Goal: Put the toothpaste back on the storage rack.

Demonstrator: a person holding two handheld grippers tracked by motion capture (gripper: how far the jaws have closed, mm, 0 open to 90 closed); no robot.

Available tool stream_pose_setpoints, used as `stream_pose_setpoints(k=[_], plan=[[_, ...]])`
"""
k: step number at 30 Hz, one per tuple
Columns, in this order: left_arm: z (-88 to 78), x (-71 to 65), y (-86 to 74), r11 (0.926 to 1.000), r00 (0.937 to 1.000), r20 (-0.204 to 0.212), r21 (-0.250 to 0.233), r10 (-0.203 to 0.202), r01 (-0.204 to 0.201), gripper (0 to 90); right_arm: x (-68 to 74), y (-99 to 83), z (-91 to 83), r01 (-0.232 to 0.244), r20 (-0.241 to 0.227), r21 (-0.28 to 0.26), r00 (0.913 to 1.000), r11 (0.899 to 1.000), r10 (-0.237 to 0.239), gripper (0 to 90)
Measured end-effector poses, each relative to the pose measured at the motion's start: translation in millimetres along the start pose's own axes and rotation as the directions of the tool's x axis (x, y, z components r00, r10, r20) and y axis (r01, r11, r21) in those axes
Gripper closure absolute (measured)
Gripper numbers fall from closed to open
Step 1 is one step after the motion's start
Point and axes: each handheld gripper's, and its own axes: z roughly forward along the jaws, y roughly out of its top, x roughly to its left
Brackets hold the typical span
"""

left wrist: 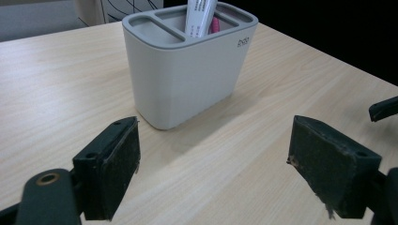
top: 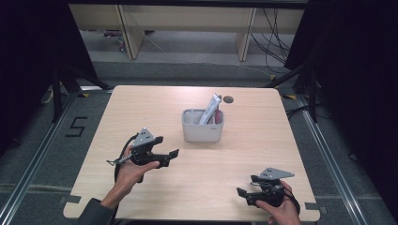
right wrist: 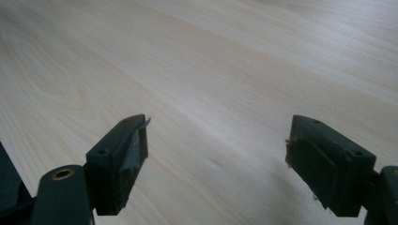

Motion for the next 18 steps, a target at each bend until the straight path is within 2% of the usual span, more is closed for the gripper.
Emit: stream_pose_setpoints(k=[5,7,9,10,13,14,15,16,18], plan=[[-2.9,-0.2,-8.2,0.9998,0.9999,0.006,0.013,0.015,-0.015,16.3,-0.3,0.1,1.3,-0.002,-0.014,0.000,0.9999,1.000,0.002,21.6],[-3.6,-0.9,-12.0,0.9997,0.9999,0.002,0.019,0.015,-0.015,16.0,1.1,0.1,1.0,-0.022,-0.017,0.014,0.9996,1.000,0.022,21.6],[-4.7,-1.3,-16.7,0.9995,0.9999,0.000,0.029,0.017,-0.017,16.0,0.1,0.1,1.5,-0.005,-0.014,0.004,0.9999,1.000,0.005,21.6],[-4.9,-1.3,-19.2,0.9994,0.9998,0.007,0.029,0.017,-0.017,16.0,0.7,0.1,1.1,-0.016,-0.018,0.011,0.9997,1.000,0.016,21.6],[-7.7,-2.8,-26.6,0.9991,0.9998,0.002,0.036,0.022,-0.022,16.0,0.4,0.2,1.3,-0.009,-0.012,0.012,0.9999,1.000,0.009,21.6],[-8.9,-3.4,-29.2,0.9989,0.9997,-0.001,0.040,0.025,-0.025,16.0,-0.1,0.0,2.6,0.006,-0.018,0.000,0.9998,1.000,-0.006,21.6],[-9.7,-3.8,-31.7,0.9986,0.9996,0.005,0.044,0.027,-0.027,16.0,1.3,-0.1,2.6,-0.002,-0.022,0.006,0.9998,1.000,0.002,21.6],[-11.0,-5.0,-34.2,0.9984,0.9996,-0.002,0.049,0.028,-0.027,16.0,1.4,0.1,2.1,0.013,-0.007,0.010,0.9999,1.000,-0.013,21.6],[-13.1,-6.1,-38.5,0.9978,0.9994,-0.003,0.056,0.036,-0.036,16.0,0.5,-0.1,2.9,0.024,-0.010,0.003,0.9997,1.000,-0.024,21.6]])
